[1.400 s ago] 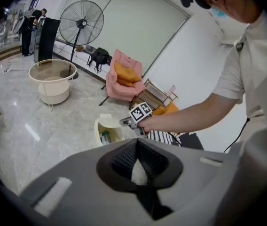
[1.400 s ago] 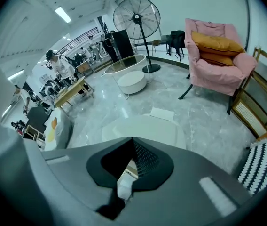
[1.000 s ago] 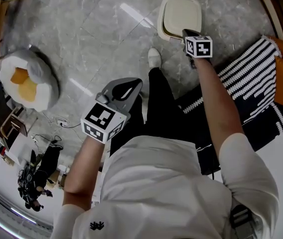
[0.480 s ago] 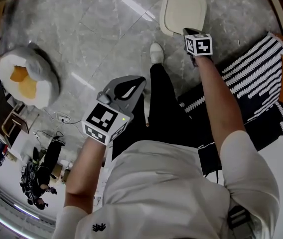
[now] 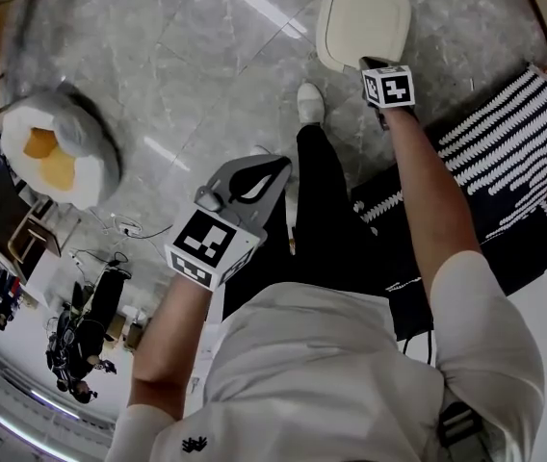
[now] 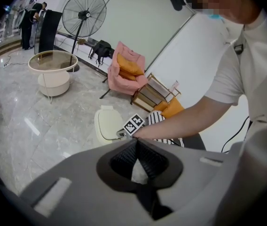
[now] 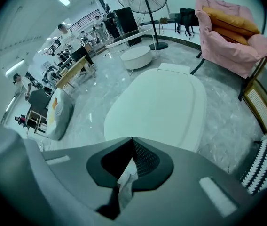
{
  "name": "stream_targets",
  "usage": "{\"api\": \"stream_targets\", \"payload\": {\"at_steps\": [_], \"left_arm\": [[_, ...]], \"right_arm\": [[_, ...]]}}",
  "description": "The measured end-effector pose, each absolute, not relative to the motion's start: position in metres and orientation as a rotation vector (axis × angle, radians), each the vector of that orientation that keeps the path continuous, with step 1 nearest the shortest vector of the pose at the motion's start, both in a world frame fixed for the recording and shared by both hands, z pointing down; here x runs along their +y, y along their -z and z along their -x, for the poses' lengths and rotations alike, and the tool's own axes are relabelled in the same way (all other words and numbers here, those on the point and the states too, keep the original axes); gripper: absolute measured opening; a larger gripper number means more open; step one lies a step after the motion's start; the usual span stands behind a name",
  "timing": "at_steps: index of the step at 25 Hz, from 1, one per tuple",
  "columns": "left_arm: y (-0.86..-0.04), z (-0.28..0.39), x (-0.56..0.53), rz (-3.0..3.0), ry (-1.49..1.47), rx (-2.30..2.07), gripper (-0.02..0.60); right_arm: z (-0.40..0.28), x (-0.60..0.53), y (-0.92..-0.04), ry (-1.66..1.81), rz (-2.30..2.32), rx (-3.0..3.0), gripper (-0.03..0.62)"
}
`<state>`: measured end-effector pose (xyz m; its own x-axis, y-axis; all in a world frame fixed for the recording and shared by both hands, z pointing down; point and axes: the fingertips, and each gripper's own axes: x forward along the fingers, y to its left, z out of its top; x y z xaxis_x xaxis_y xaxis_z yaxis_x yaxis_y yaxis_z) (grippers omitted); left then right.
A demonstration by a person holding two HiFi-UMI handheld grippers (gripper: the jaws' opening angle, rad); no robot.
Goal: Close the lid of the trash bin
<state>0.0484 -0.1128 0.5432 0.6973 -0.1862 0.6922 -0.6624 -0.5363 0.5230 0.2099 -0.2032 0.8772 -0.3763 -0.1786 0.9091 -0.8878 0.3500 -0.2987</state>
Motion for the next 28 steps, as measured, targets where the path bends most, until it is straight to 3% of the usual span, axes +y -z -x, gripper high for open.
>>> {"api": "stream_targets", "payload": {"at_steps": [28], "left_arm": [[-0.551,-0.066,-0.122,-2.097,-0.709,-0.626,0.052]], "right_arm": [[-0.212,-0.201,-0.895,-1.096,-0.925,-1.792,-0.002]]}}
